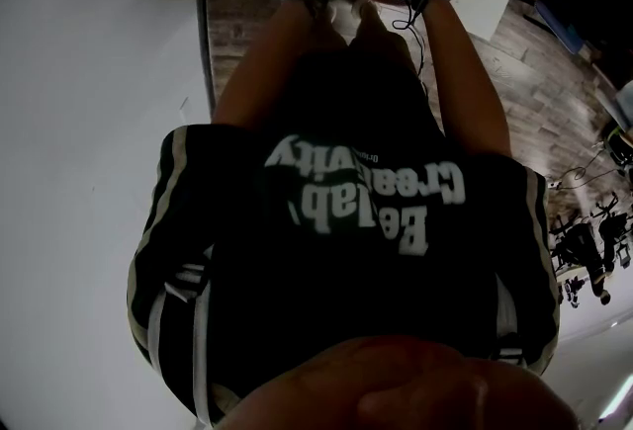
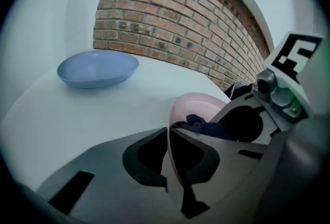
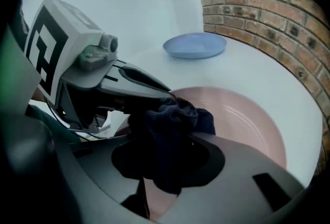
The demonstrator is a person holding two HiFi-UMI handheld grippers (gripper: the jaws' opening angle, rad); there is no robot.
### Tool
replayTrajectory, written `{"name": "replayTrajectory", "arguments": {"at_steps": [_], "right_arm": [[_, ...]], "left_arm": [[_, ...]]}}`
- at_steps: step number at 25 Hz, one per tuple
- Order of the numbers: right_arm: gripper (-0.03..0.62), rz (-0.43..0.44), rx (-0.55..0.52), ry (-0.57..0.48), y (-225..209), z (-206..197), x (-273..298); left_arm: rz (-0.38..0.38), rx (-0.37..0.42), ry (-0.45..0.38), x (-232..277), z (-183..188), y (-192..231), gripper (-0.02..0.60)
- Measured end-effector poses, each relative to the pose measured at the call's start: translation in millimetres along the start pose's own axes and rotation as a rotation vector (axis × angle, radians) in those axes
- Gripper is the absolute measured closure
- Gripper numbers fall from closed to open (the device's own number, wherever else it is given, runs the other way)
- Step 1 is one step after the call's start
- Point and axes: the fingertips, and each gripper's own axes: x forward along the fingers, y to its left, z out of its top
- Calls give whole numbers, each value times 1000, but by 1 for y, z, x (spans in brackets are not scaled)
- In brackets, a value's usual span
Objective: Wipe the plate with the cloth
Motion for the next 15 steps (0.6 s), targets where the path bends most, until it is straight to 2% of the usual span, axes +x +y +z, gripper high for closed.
{"name": "replayTrajectory", "arguments": {"at_steps": [6, 11, 15], "right_arm": [[477, -80, -5, -30, -31, 17, -6], [477, -112, 45, -38, -61, 15, -5], [477, -162, 79, -22, -82, 11, -25]], "left_arm": [[-4, 11, 2, -1, -1, 0, 565], [-3, 14, -2, -3, 1, 0, 565], [-10, 4, -1, -2, 0, 0, 565]]}}
